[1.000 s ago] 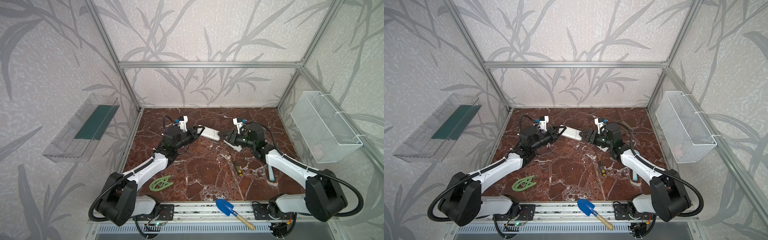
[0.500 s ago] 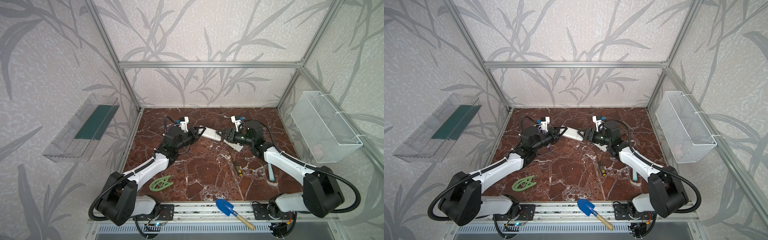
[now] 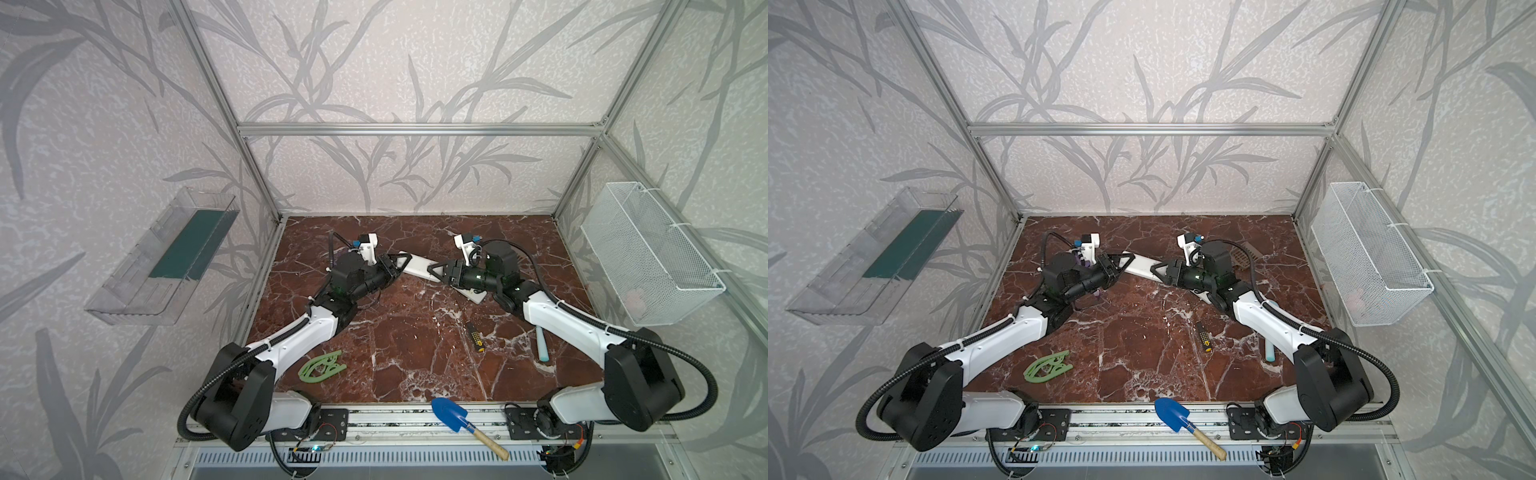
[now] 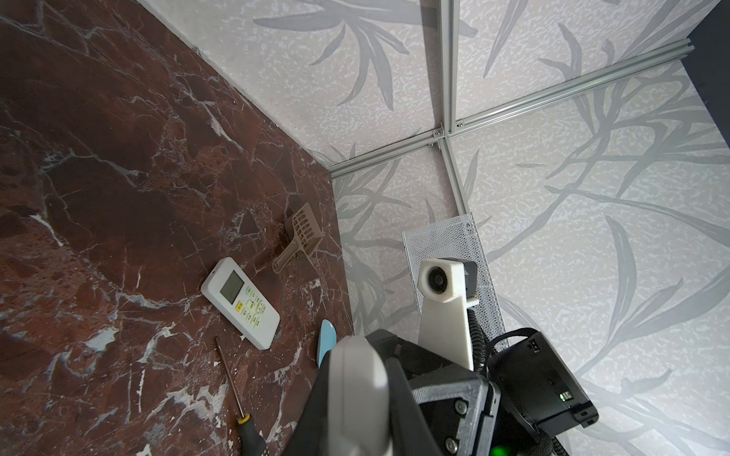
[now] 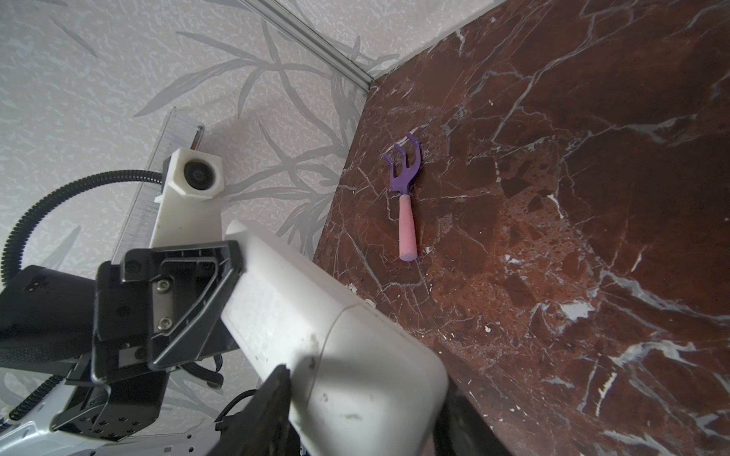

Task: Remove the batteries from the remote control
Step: 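Hold the remote steady between both grippers above the table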

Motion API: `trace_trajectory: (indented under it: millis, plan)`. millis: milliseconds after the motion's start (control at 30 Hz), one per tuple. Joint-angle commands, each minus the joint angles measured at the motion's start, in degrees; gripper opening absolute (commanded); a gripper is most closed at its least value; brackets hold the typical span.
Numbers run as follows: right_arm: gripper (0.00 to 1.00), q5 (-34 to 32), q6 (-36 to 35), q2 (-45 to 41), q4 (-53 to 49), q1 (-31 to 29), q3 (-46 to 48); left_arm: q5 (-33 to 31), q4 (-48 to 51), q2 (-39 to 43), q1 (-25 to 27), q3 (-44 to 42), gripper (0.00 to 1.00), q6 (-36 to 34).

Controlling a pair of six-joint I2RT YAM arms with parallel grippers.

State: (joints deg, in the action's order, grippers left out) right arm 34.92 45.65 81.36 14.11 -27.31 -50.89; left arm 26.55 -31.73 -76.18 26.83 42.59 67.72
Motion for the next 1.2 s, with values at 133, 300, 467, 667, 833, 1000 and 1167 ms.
trace_trajectory:
  millis: [133,300,467,667,833,1000,1167]
  plan:
    - [0.46,-1.3,-1.6,0.0,-0.5,-0.1,0.0,0.6,-3.3,0.6,0.1,1.2,0.0,1.2]
    - [0.41,-1.5,-1.7,0.0,-0.4,0.4,0.4,0.4,-3.3,1.2,0.1,1.4,0.0,1.3]
    - [0.4,-1.1,-2.0,-0.9,-0.5,1.7,1.3,0.3,-3.2,1.8,0.1,1.7,0.0,1.3]
    - [0.37,-0.2,-2.2,-1.1,0.0,1.7,1.0,0.7,-4.3,0.8,0.1,2.1,0.0,2.1]
    - [0.33,-1.5,-3.9,-1.3,-2.8,0.9,-0.7,0.4,-4.0,0.1,0.2,1.8,0.0,2.0]
    - [0.31,-2.0,-4.1,-1.7,-3.5,0.7,-1.2,-0.5,-2.7,0.0,0.2,1.2,0.0,0.8]
    - [0.28,-2.7,-4.3,-2.3,-4.3,0.7,-1.5,-0.8,-2.5,0.1,0.1,0.9,0.0,0.6]
